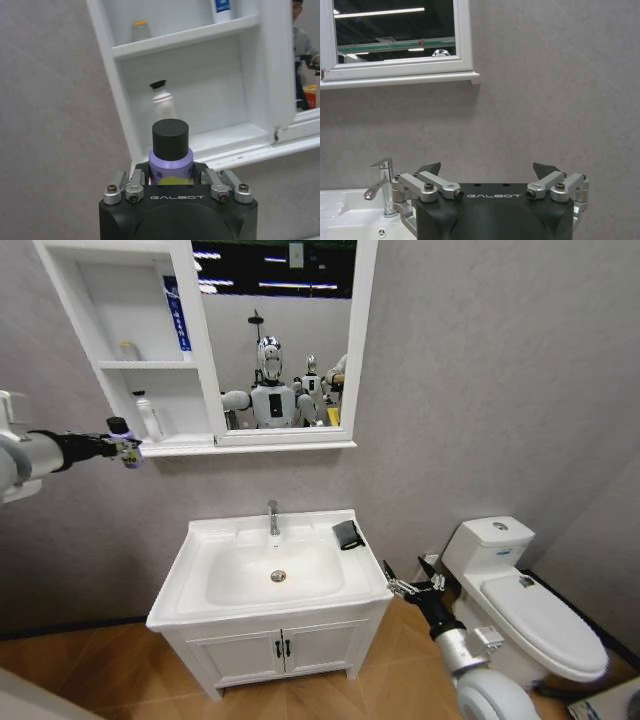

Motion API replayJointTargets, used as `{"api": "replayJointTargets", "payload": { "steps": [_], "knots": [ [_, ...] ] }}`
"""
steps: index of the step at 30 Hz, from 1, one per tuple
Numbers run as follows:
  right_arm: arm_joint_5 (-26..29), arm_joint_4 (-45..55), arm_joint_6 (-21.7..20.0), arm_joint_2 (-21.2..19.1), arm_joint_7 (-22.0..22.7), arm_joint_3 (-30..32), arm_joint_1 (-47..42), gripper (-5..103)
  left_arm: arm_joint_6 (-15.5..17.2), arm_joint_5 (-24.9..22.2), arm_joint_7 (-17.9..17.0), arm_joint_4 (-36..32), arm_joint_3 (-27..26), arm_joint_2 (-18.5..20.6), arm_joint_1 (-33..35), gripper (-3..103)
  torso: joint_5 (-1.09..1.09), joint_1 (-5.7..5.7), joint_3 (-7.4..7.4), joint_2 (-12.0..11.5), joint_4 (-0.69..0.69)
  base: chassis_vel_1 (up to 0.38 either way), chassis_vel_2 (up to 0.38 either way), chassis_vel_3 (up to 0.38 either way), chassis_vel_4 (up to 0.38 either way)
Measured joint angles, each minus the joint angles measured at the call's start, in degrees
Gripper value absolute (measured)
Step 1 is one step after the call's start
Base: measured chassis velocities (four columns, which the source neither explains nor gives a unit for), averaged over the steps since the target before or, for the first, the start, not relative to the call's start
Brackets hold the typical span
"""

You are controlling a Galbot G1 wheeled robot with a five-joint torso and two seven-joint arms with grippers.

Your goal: Move facial cleanser and shampoo from washbasin to cabinet, then wipe washbasin with towel.

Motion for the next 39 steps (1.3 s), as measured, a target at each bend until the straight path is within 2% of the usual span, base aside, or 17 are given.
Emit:
{"api": "replayJointTargets", "payload": {
  "steps": [3,7,9,12,17,18,20,21,22,23,24,25,26,28,31,33,39],
  "knots": [
    [0.04,-0.01,-0.25,-0.56,0.00,-0.02,0.04,100,0.10,-0.50,-0.71,0.74,1.09,-1.75,-1.44,43,-0.02,0.00,0.00,0.00,0.01,0.000,0.000,0.000,0.000],
    [0.09,0.42,-0.56,-0.73,0.06,0.37,-0.38,100,1.56,-1.61,-1.83,-3.30,2.59,-4.01,-4.93,43,0.01,0.00,0.00,-0.01,-0.02,0.000,0.000,0.000,0.000],
    [0.06,0.55,-0.52,-0.56,0.08,0.77,-0.92,100,2.20,-2.24,-1.91,-4.66,2.56,-4.00,-5.39,43,0.02,0.00,0.00,-0.01,-0.04,0.000,0.000,0.000,0.000],
    [0.09,0.69,-0.02,-0.02,0.01,1.96,-2.26,100,2.92,-3.88,-0.06,-7.65,1.45,-1.20,-3.73,43,0.04,0.00,0.00,-0.01,-0.03,0.000,0.000,0.000,0.000],
    [0.10,0.54,-0.18,-0.08,-0.03,1.35,-1.64,100,2.19,-3.55,0.09,-4.94,1.91,-2.10,-4.75,43,0.04,-0.01,-0.01,0.00,0.00,0.000,0.000,0.000,0.000],
    [0.11,0.58,-0.48,-0.22,-0.02,1.02,-1.38,100,2.09,-3.05,0.08,-3.22,3.19,-3.30,-6.27,43,0.02,-0.01,-0.01,0.00,0.02,0.000,0.000,0.000,0.000],
    [-0.18,0.76,-0.91,-0.19,-0.18,0.36,-1.50,100,3.75,-1.34,-1.38,1.56,14.81,-9.86,-14.88,43,0.03,-0.02,-0.01,0.01,0.05,0.000,0.000,0.000,0.000],
    [-0.18,0.76,-0.91,-0.19,-0.18,0.36,-1.50,100,3.75,-1.34,-1.38,1.56,14.81,-9.86,-14.88,43,0.03,-0.02,-0.01,0.01,0.05,0.000,0.000,0.000,0.000],
    [-0.33,0.69,-0.88,-0.22,-0.35,0.37,-1.56,100,4.65,-1.46,-2.39,2.73,21.67,-12.75,-19.63,43,-0.14,-0.01,0.01,0.00,0.06,0.000,0.000,0.000,0.000],
    [-0.41,0.65,-0.79,-0.26,-0.49,0.57,-1.67,100,5.24,-1.69,-3.47,4.25,29.24,-15.88,-27.21,43,-0.20,0.04,0.04,-0.03,-0.02,0.000,0.000,0.000,0.000],
    [-0.41,0.65,-0.79,-0.26,-0.49,0.57,-1.67,100,5.24,-1.69,-3.47,4.25,29.24,-15.88,-27.21,43,-0.20,0.04,0.04,-0.03,-0.02,0.000,0.000,0.000,0.000],
    [-0.41,0.67,-0.68,-0.18,-0.54,0.75,-1.74,100,5.43,-1.84,-4.31,5.19,32.62,-17.74,-32.20,43,0.02,0.05,0.03,-0.03,-0.14,0.000,0.000,0.000,0.000],
    [-0.41,0.72,-0.62,-0.07,-0.54,0.95,-1.79,100,5.70,-1.94,-4.73,5.63,34.30,-18.80,-35.68,43,0.16,0.03,0.01,-0.02,-0.15,-0.071,0.012,-0.012,-0.055],
    [-0.39,0.77,-0.52,0.04,-0.54,1.22,-1.88,100,5.84,-1.92,-4.80,5.79,35.13,-19.12,-38.43,43,0.15,0.03,0.00,-0.01,-0.16,-0.071,-0.039,-0.019,-0.055],
    [-0.32,0.41,-0.07,0.20,-0.56,2.00,-2.05,100,6.26,-1.30,-3.77,5.92,34.85,-18.08,-40.80,43,0.03,0.01,0.00,-0.02,0.04,-0.025,-0.013,0.006,-0.003],
    [-0.26,0.20,0.01,0.16,-0.56,2.10,-2.02,100,6.33,-1.10,-3.45,6.51,35.23,-18.18,-41.69,43,0.01,-0.01,-0.01,0.00,0.08,0.019,-0.005,0.021,0.027],
    [0.22,-0.21,-0.29,-0.49,-0.45,1.72,-0.94,100,6.37,0.57,-2.40,12.29,44.32,-22.96,-51.25,43,-0.01,-0.02,-0.01,0.00,0.00,0.009,0.003,-0.006,0.002]
  ]
}}
